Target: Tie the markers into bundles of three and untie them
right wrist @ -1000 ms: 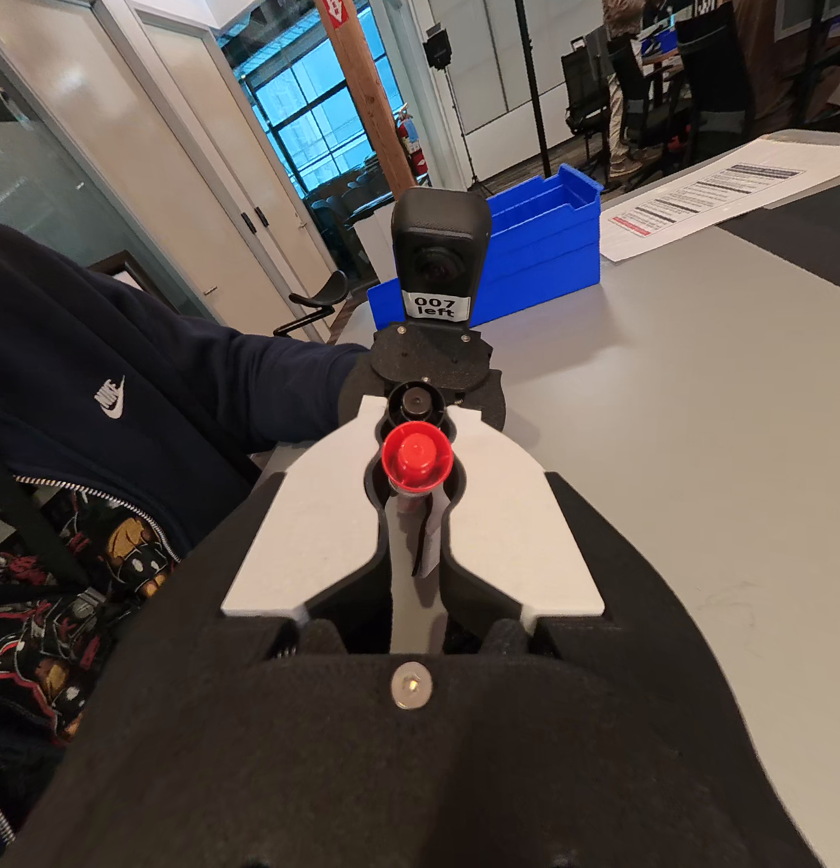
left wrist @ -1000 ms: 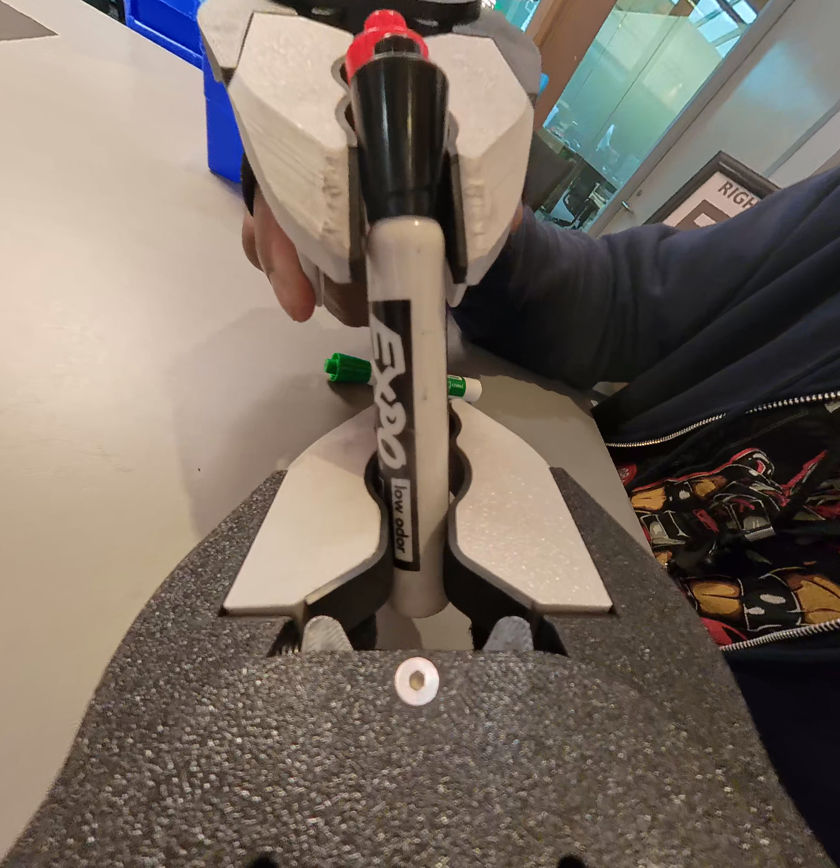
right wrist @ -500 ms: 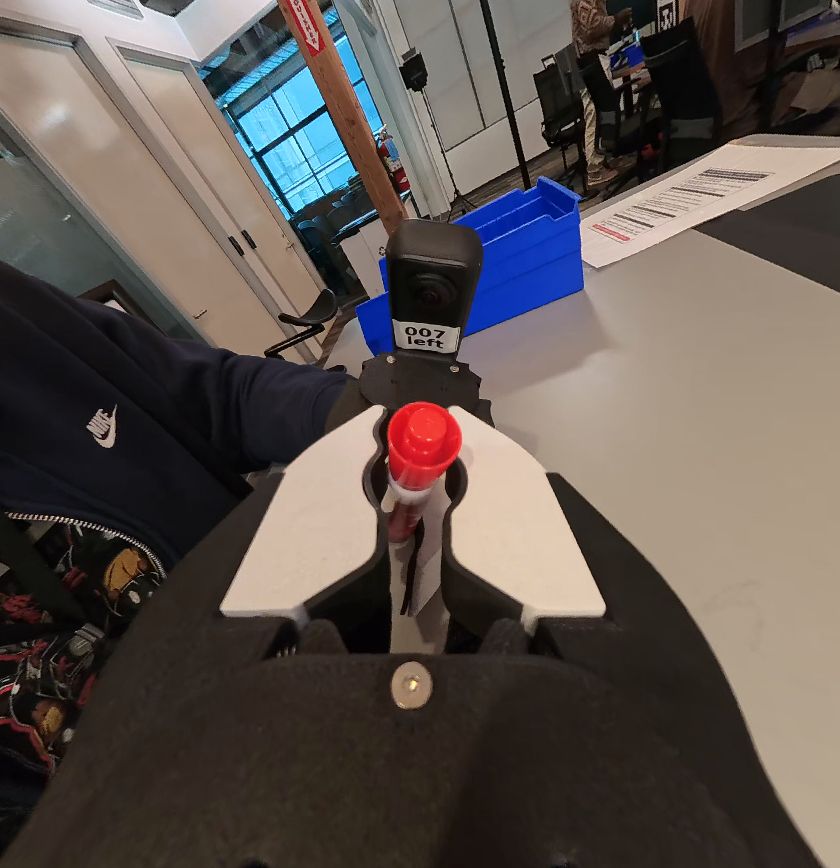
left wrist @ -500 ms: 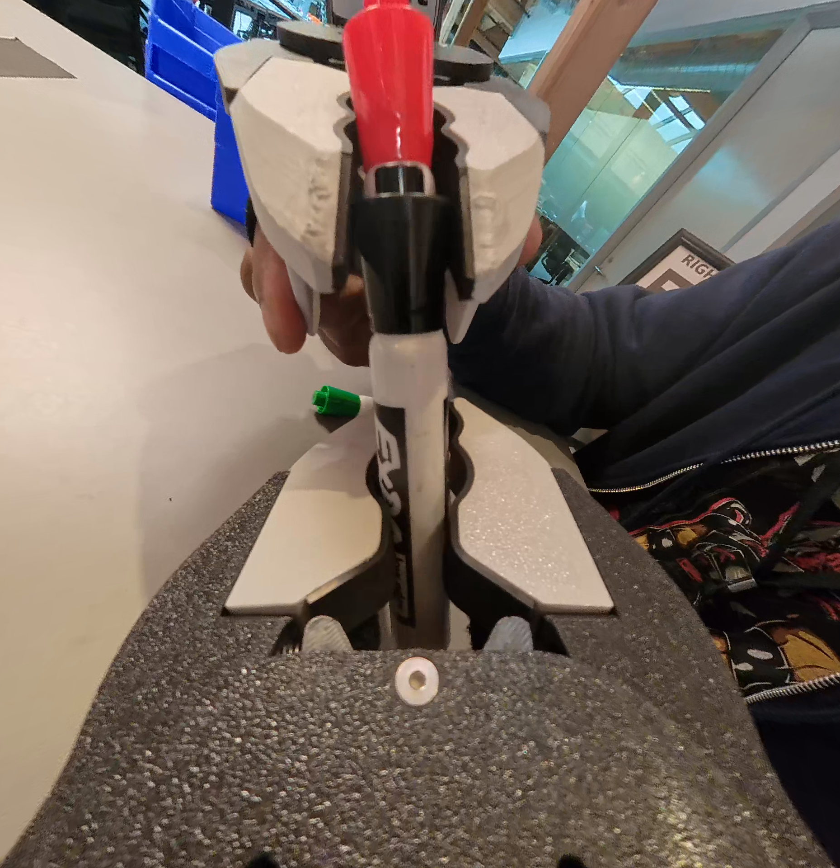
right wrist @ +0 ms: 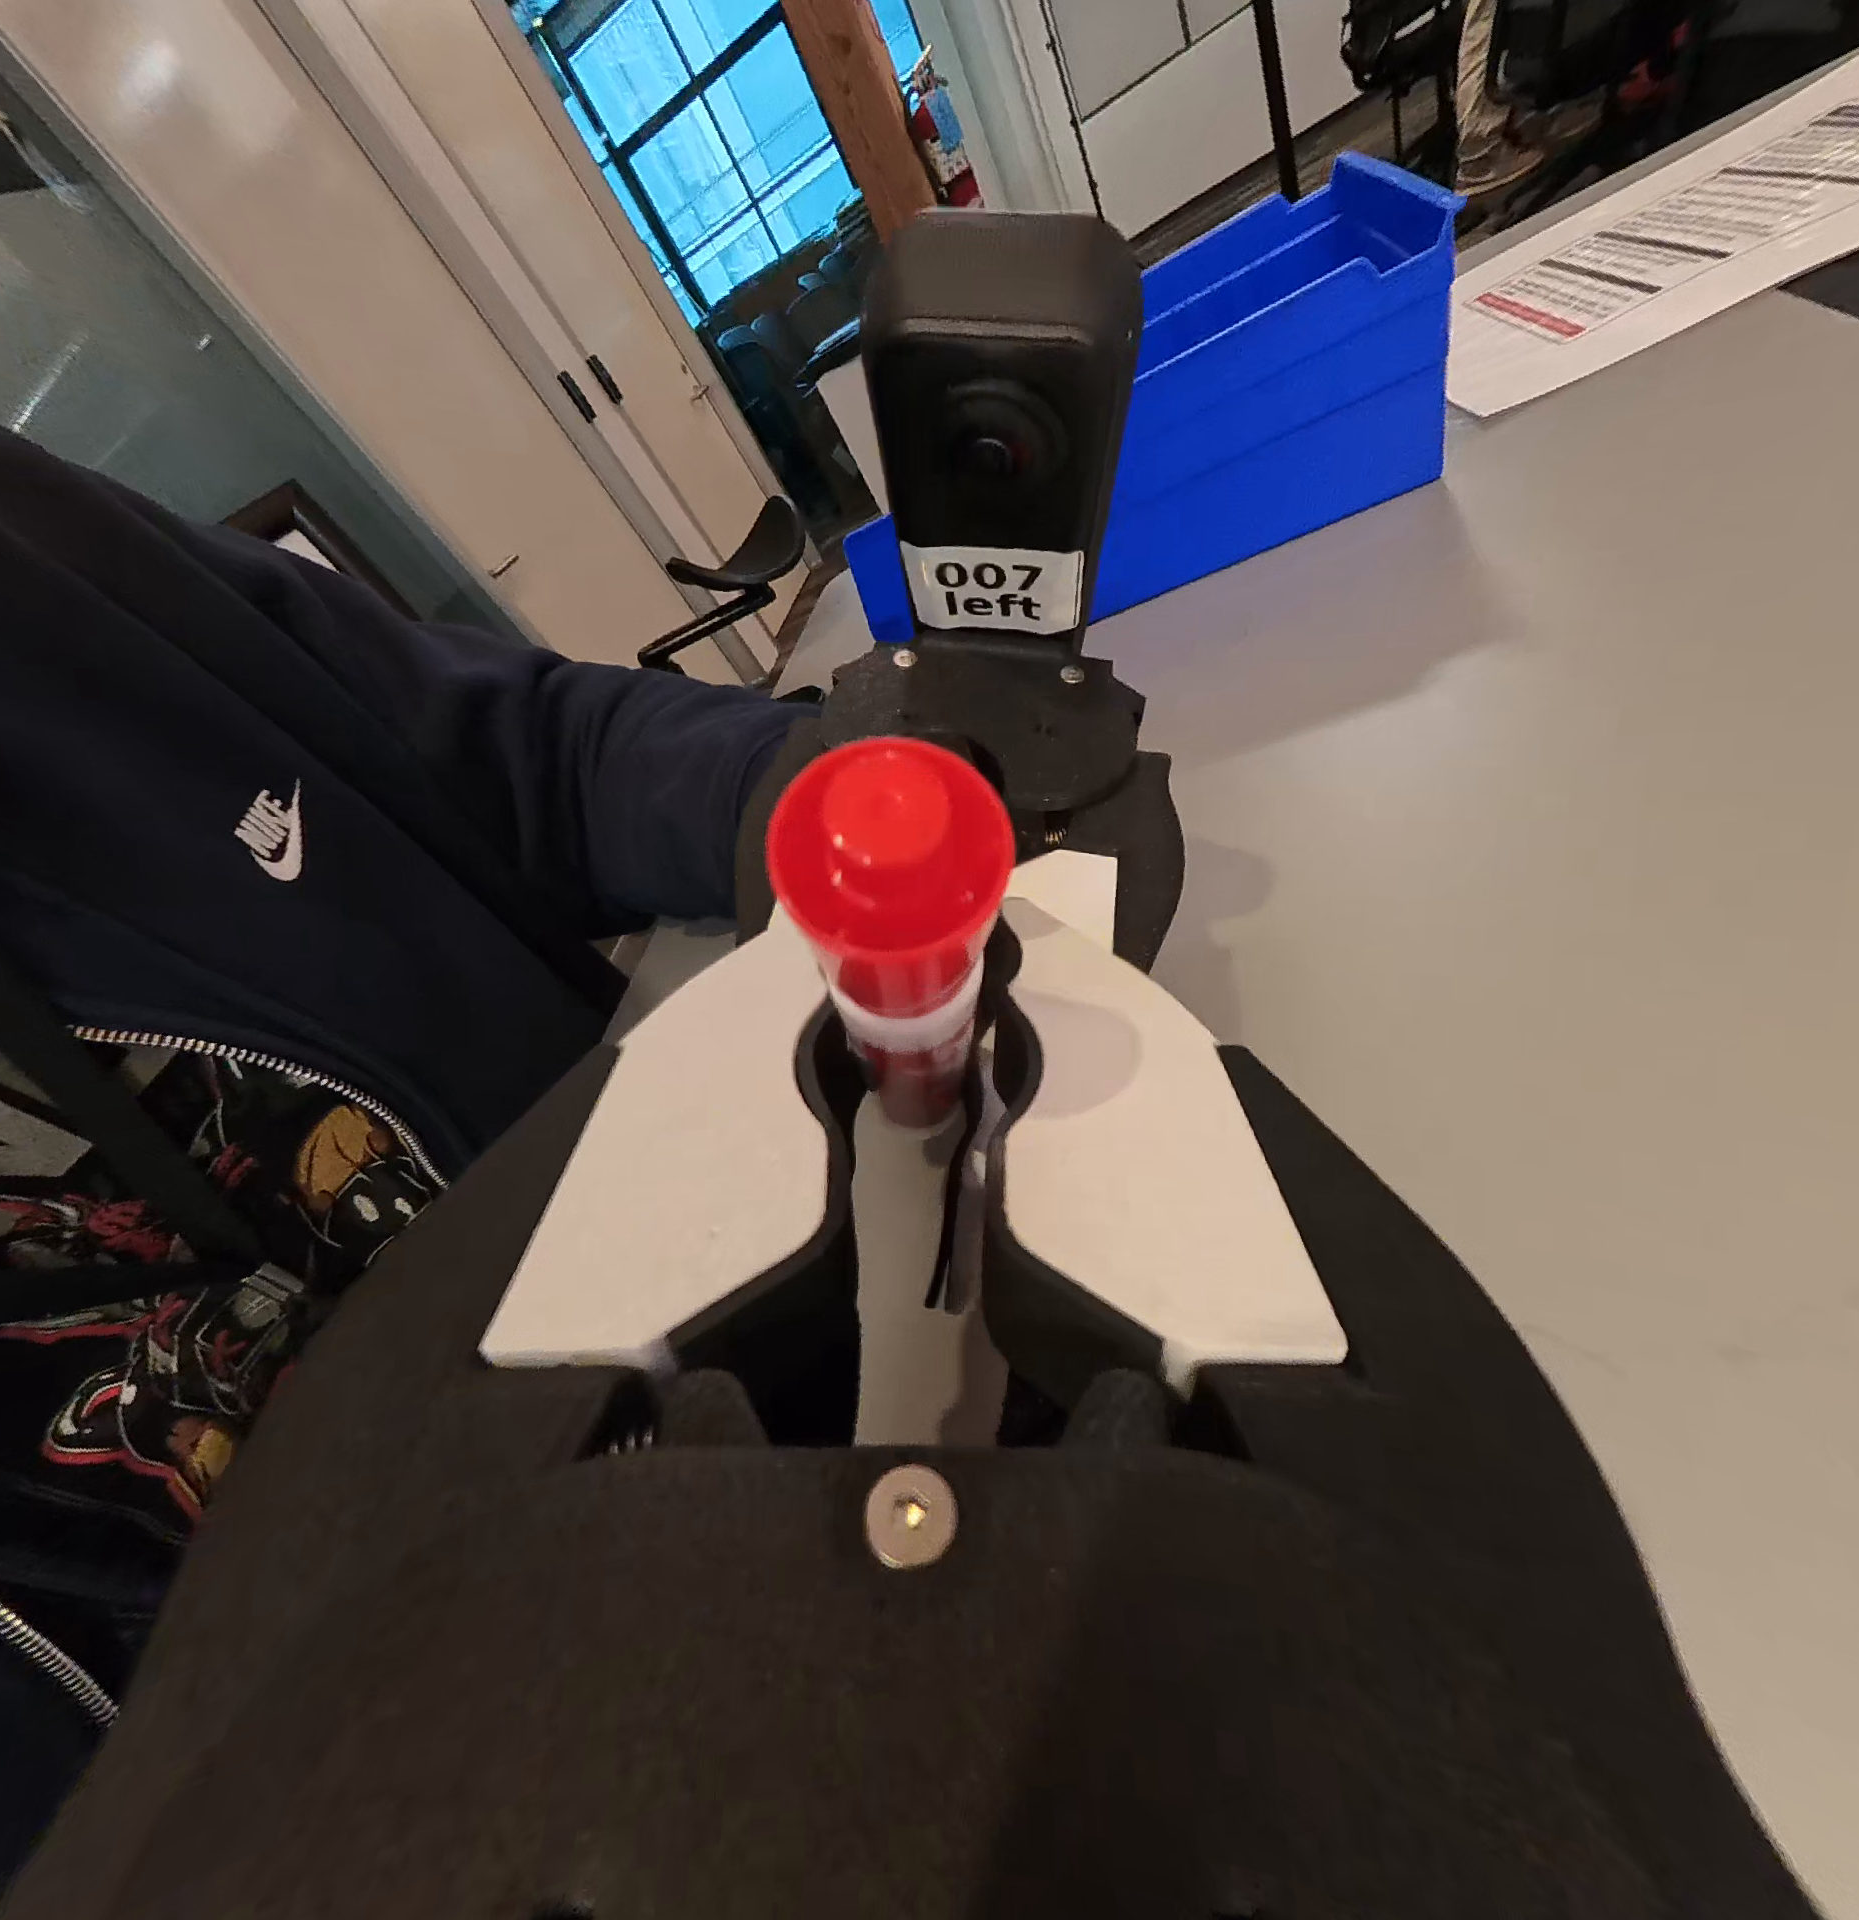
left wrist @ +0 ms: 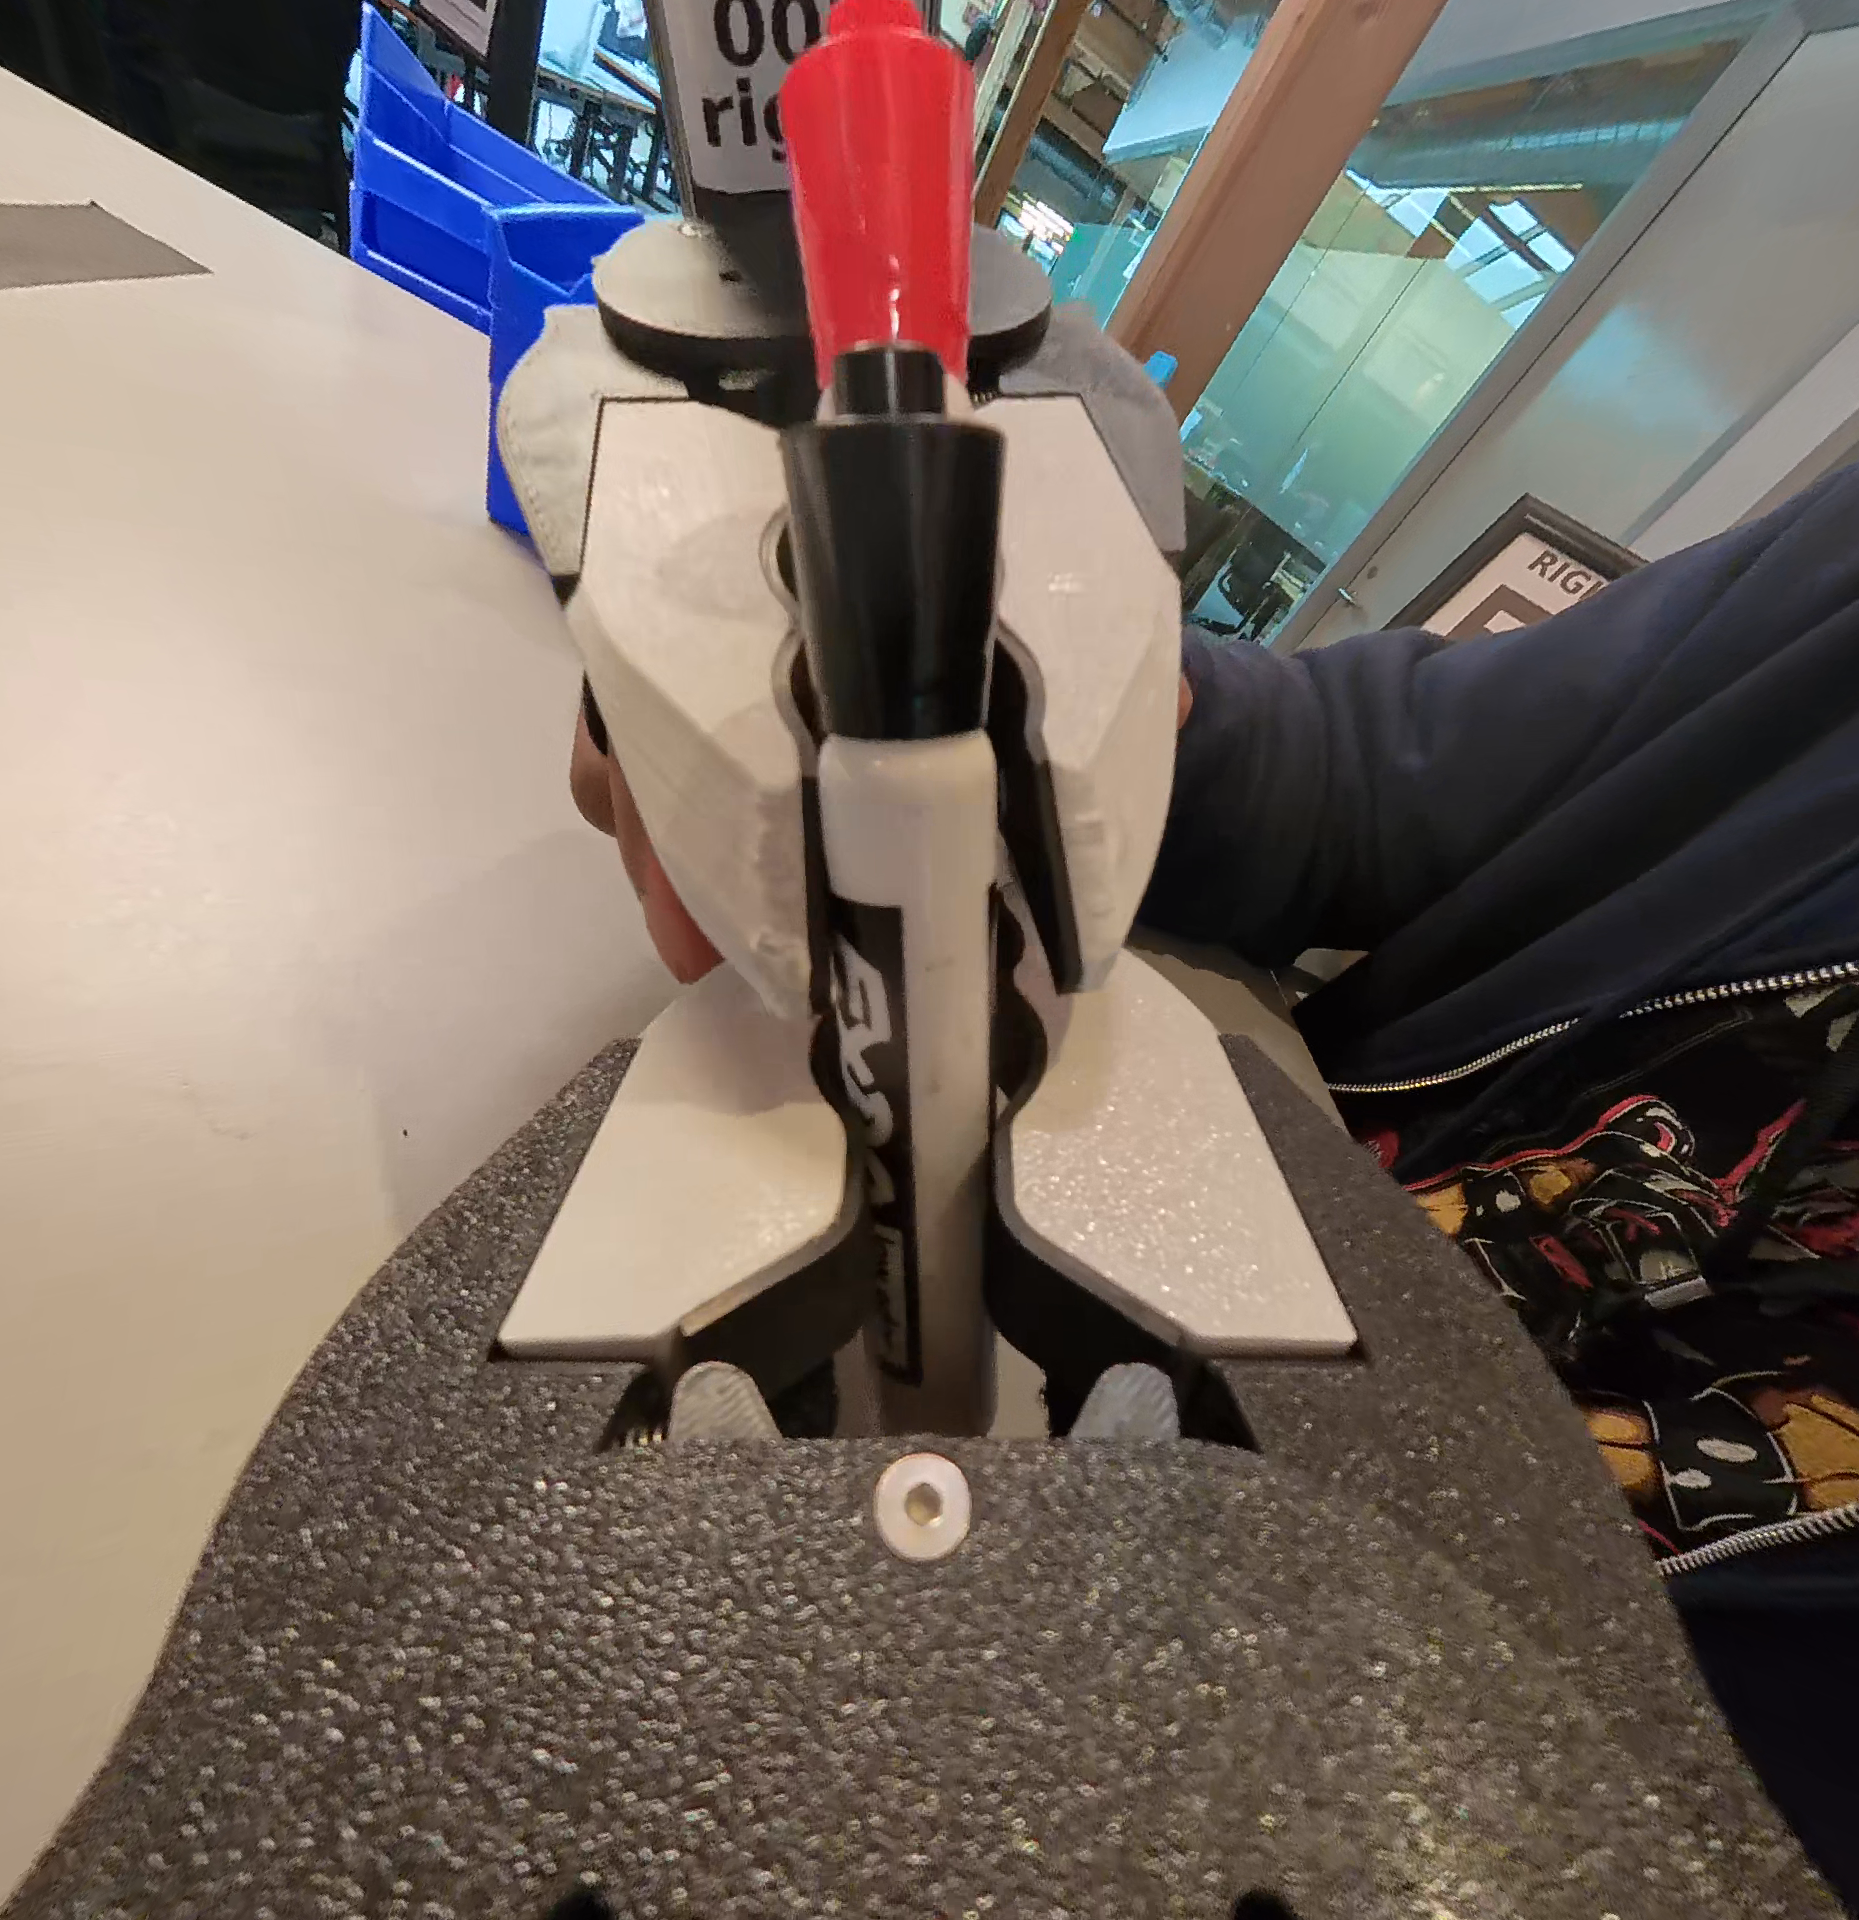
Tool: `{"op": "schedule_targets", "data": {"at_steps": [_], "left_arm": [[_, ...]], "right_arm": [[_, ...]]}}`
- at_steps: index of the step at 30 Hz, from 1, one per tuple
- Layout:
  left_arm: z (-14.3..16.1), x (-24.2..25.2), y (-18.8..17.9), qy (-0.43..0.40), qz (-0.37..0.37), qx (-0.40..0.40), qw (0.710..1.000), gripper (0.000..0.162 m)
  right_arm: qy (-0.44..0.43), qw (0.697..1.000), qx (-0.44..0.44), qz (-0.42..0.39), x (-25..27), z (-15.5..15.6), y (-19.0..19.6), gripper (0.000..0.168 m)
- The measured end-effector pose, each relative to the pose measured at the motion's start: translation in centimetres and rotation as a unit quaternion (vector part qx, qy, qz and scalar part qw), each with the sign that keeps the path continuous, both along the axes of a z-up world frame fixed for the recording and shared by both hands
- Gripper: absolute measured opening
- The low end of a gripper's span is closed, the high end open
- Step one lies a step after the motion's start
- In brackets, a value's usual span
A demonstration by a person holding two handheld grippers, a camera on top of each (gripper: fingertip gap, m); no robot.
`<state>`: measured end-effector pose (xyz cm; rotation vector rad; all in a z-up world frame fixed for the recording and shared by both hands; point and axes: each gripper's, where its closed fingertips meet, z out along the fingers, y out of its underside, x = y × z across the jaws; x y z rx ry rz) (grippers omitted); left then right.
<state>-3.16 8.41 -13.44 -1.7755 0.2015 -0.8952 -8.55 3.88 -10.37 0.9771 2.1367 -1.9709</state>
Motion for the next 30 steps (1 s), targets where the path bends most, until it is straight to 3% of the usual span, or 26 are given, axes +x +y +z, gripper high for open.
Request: {"op": "schedule_targets", "data": {"at_steps": [30], "left_arm": [[0.26, -0.74, -0.42, -0.008, -0.004, -0.001, 1.0, 0.021]], "right_arm": [[-0.008, 1.0, 0.004, -0.014, -0.5, -0.05, -0.09, 0.019]]}}
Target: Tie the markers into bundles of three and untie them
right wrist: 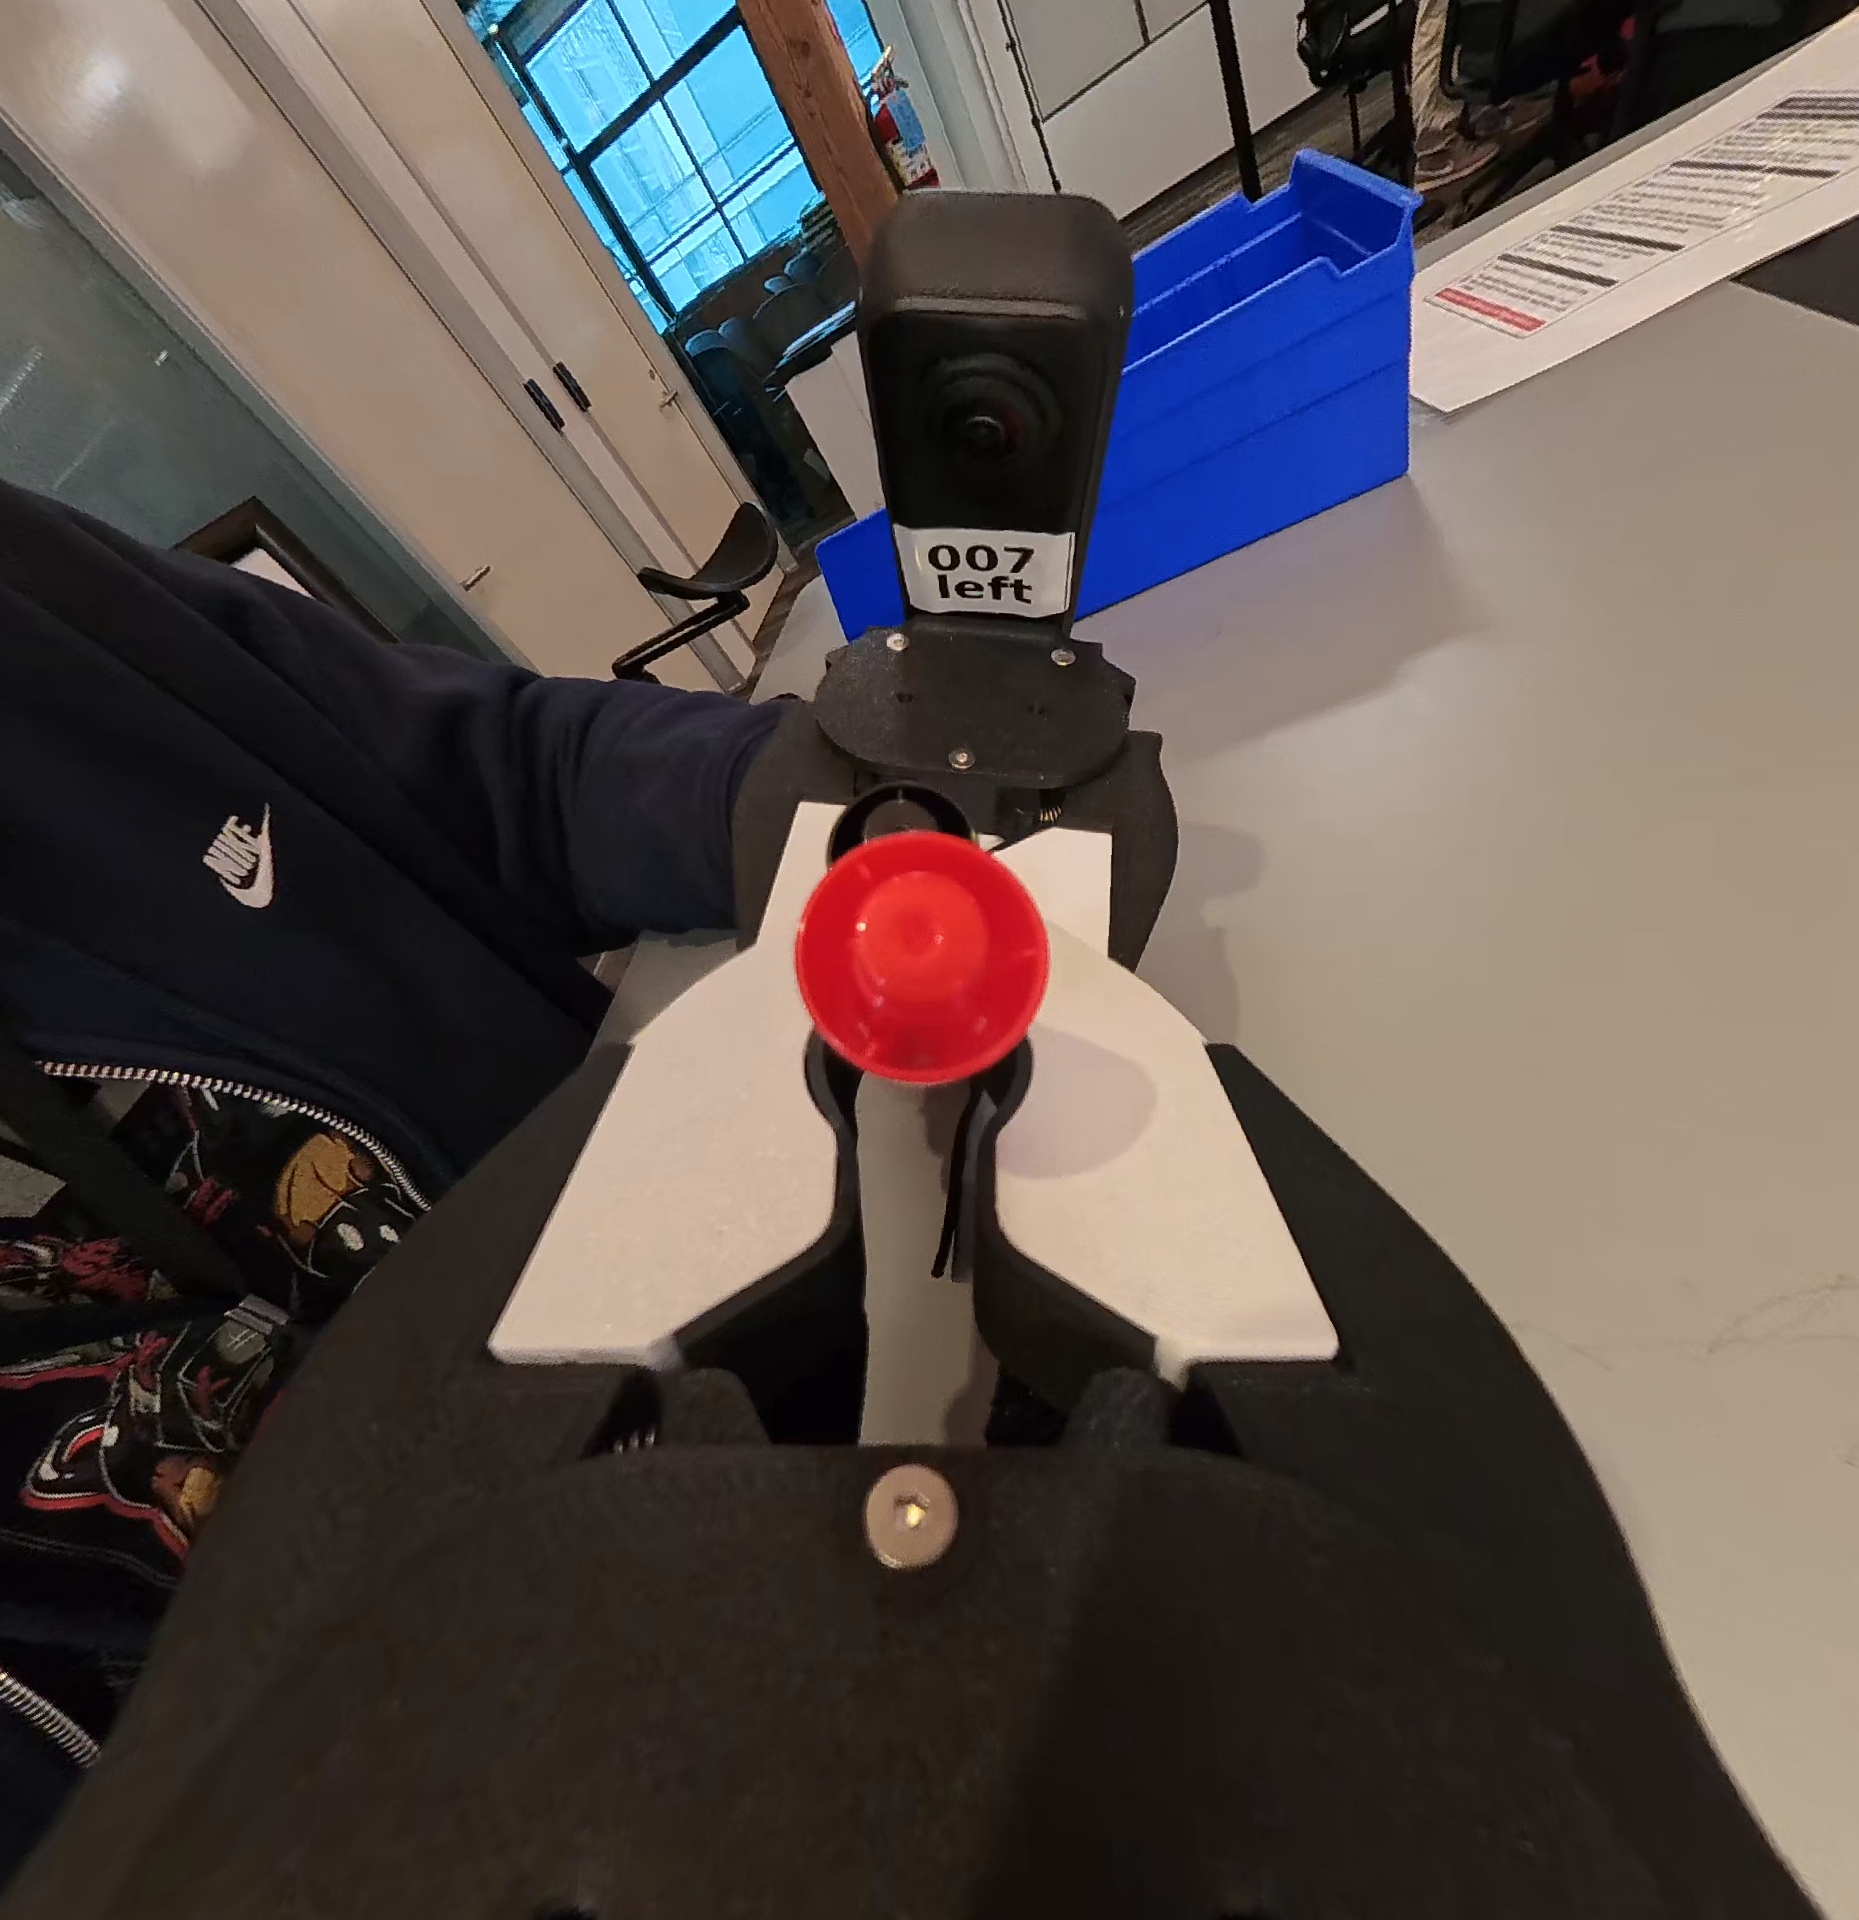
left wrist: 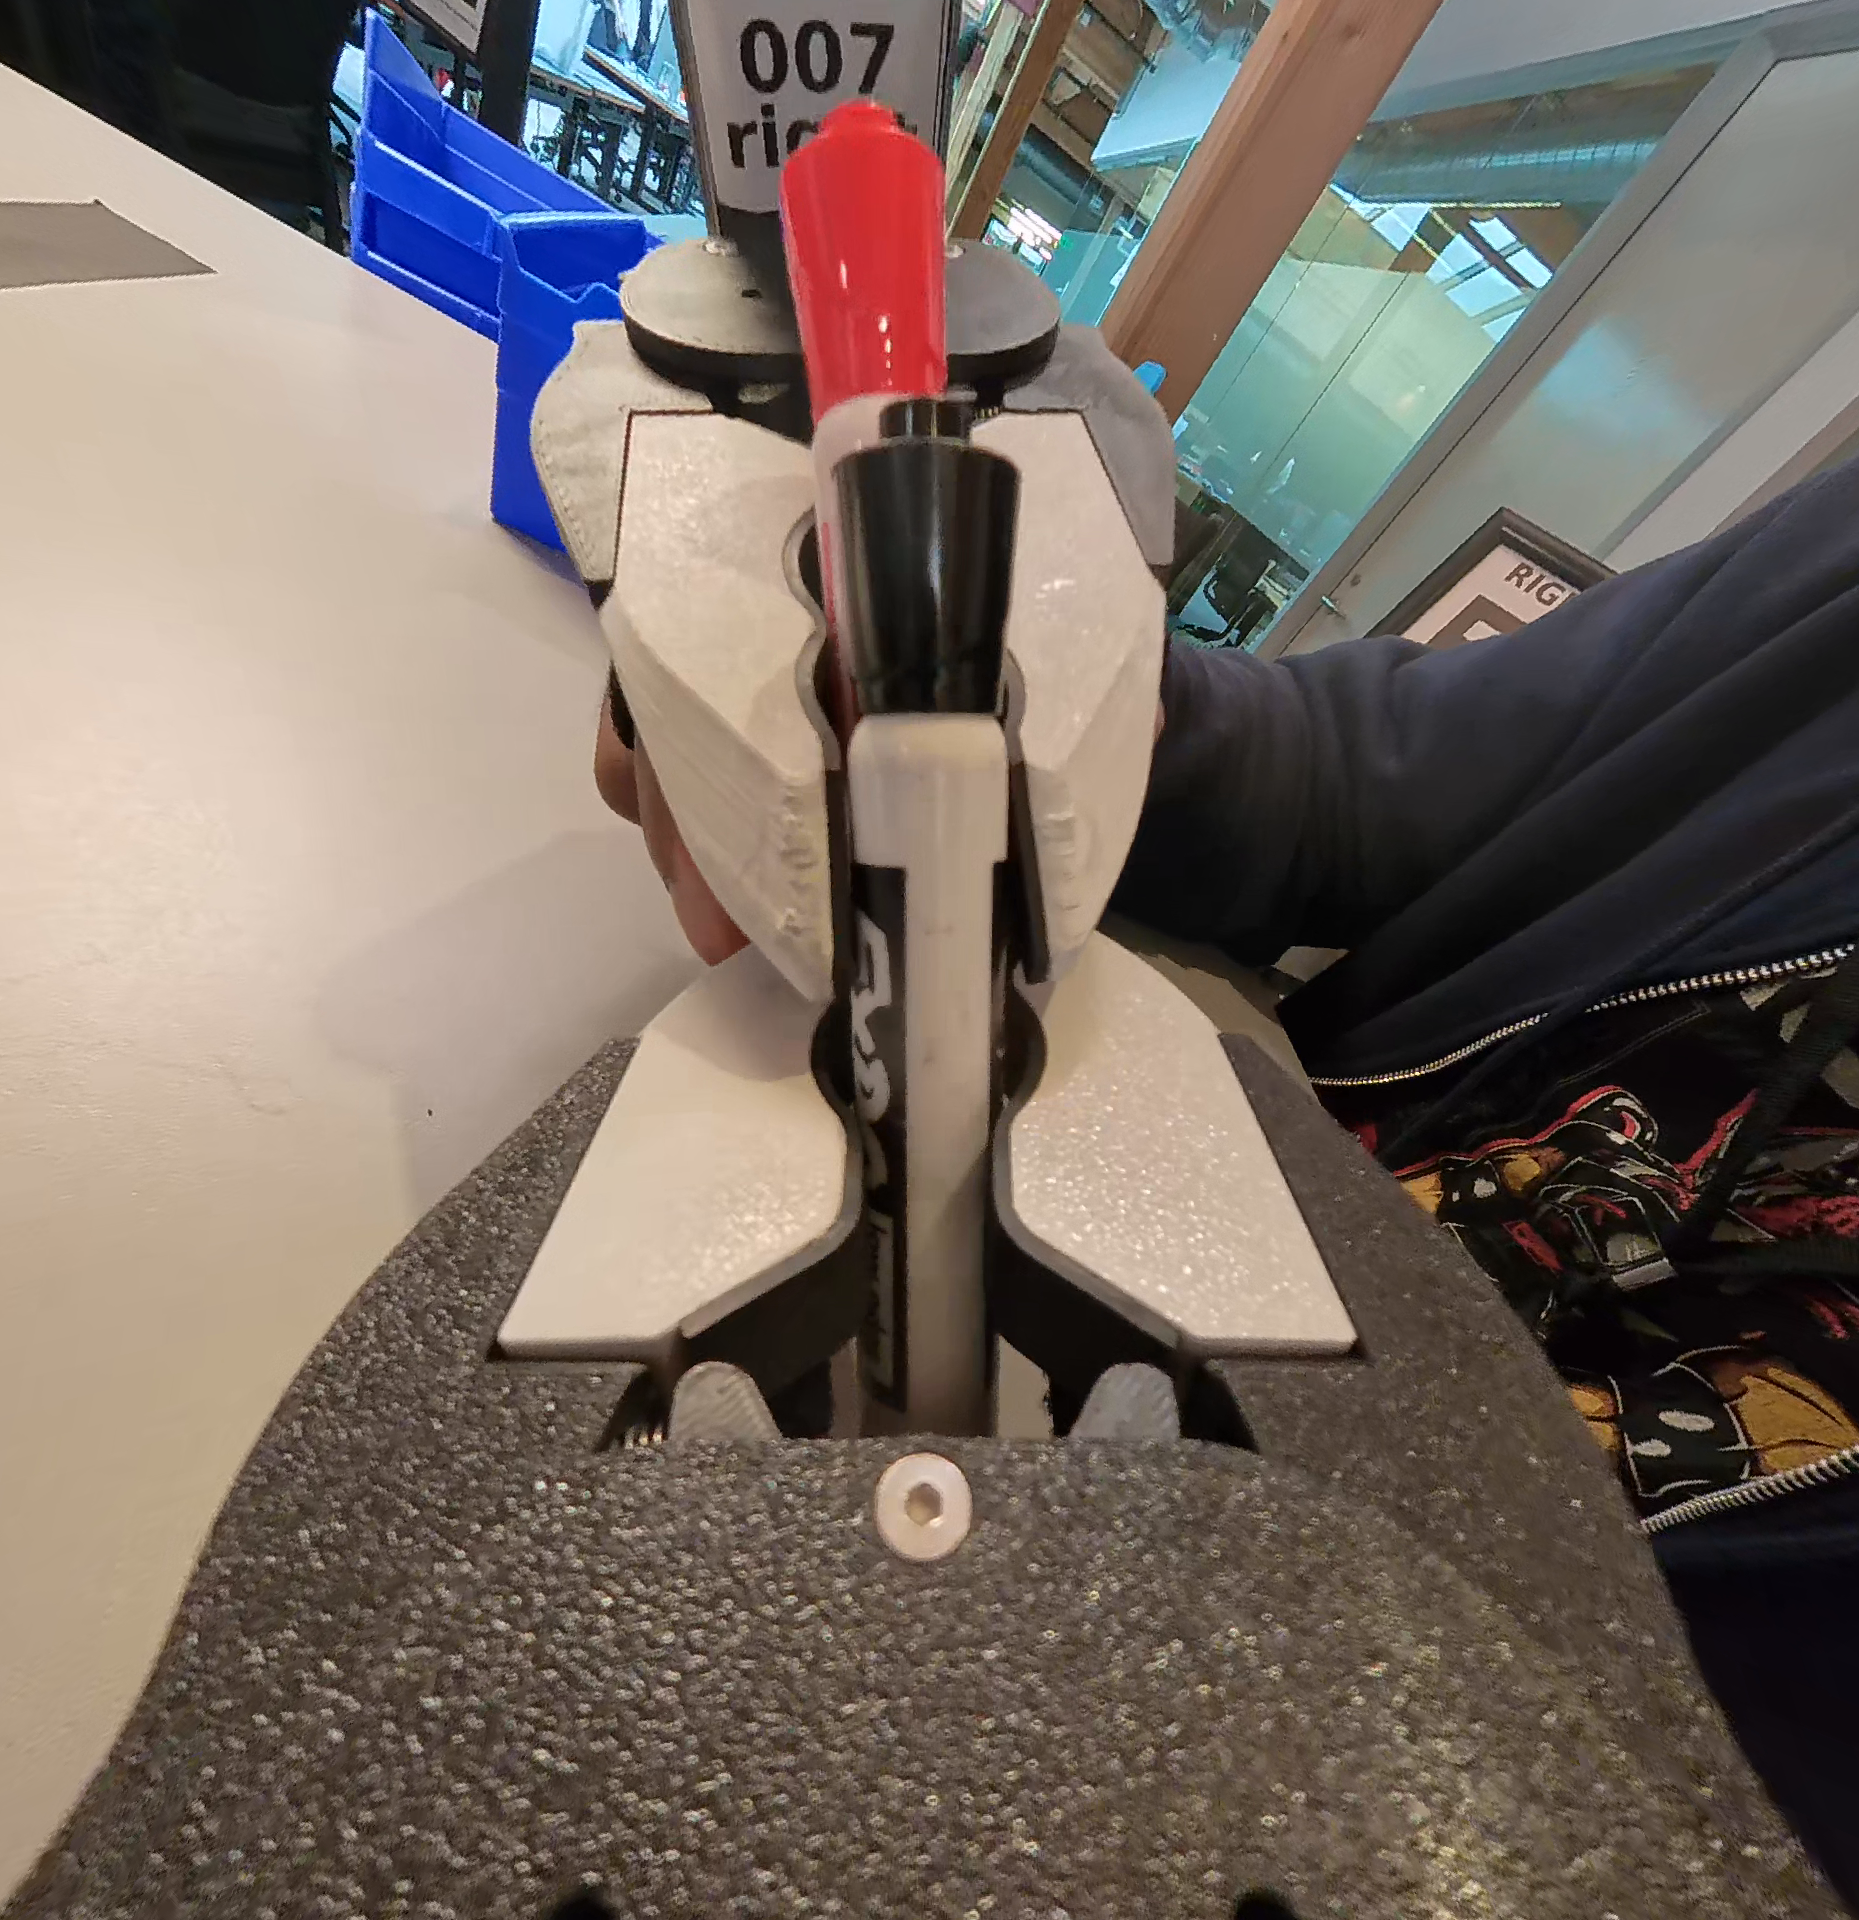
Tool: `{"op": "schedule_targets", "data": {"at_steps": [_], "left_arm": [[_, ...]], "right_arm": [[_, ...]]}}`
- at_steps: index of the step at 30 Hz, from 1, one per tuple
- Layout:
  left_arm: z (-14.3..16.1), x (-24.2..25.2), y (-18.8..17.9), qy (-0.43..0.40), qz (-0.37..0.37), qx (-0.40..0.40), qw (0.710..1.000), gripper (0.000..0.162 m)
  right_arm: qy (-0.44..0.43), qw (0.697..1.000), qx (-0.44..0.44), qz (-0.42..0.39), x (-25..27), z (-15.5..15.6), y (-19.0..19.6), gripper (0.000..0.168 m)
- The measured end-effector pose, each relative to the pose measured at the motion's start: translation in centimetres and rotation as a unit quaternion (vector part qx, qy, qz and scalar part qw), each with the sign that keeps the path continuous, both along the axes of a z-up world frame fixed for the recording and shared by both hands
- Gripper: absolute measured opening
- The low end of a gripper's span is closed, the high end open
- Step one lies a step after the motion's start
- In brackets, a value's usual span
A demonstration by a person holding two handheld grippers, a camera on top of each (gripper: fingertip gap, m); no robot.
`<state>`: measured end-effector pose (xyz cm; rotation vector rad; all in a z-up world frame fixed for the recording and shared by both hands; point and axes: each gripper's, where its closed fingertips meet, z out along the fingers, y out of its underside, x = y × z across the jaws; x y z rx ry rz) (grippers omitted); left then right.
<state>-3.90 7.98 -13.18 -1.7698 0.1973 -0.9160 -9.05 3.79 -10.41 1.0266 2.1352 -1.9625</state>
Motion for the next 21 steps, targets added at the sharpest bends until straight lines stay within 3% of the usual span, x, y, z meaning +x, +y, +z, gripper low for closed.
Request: {"op": "schedule_targets", "data": {"at_steps": [6, 21], "left_arm": [[0.5, 0.5, -0.1, -0.023, -0.013, 0.009, 1.0, 0.02], [2.0, 1.8, -0.5, -0.122, -0.055, 0.02, 0.991, 0.02]], "right_arm": [[-0.002, 1.0, 0.023, 0.001, 0.3, 0.0, 0.4, 0.028], [0.013, 1.0, -0.006, -0.008, 0.7, 2.6, 2.4, 0.026]]}}
